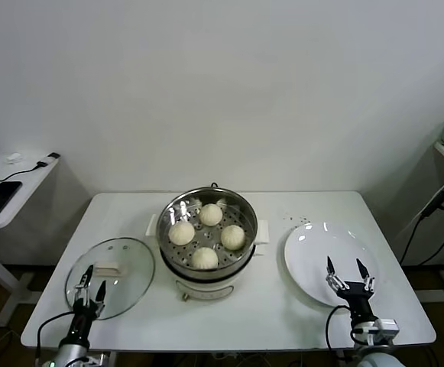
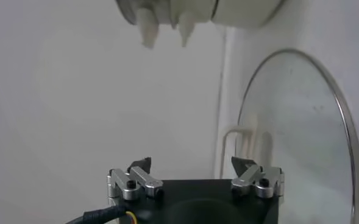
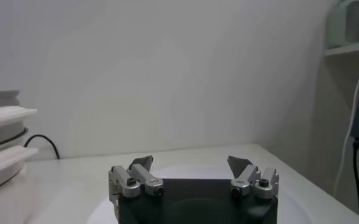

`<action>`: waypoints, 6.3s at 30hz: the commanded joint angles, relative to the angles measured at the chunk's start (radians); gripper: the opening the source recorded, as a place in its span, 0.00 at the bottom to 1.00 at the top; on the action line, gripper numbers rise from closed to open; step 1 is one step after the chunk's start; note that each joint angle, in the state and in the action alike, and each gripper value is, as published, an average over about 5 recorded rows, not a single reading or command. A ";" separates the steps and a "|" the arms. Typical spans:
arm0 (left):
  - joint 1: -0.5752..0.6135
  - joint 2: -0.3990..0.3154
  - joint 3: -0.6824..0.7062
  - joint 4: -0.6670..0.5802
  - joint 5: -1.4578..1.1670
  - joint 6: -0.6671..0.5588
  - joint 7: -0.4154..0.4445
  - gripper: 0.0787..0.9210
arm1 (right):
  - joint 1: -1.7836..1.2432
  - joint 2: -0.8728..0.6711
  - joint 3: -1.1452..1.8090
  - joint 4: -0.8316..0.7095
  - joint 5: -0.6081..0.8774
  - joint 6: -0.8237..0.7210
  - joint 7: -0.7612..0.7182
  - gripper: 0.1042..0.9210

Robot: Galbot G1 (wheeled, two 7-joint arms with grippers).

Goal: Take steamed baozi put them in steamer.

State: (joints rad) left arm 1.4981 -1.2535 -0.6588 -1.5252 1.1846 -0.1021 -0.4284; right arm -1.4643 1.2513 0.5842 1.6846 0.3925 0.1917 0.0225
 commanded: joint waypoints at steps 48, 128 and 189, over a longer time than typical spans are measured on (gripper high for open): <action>-0.171 0.043 0.038 0.094 -0.037 0.089 0.062 0.09 | 0.032 0.011 -0.021 0.015 -0.064 -0.037 -0.006 0.88; -0.446 -0.236 0.730 -0.275 0.481 0.841 0.659 0.06 | -0.030 0.020 0.007 -0.043 -0.081 0.143 0.024 0.88; 0.024 -0.027 -0.091 -0.556 -1.581 0.091 0.340 0.88 | -0.082 -0.001 -0.009 -0.012 -0.066 0.123 -0.006 0.88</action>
State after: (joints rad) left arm 1.3241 -1.3622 -0.3179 -2.1392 0.5174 0.3150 -0.0294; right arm -1.5287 1.2584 0.5763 1.6656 0.3209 0.3115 0.0242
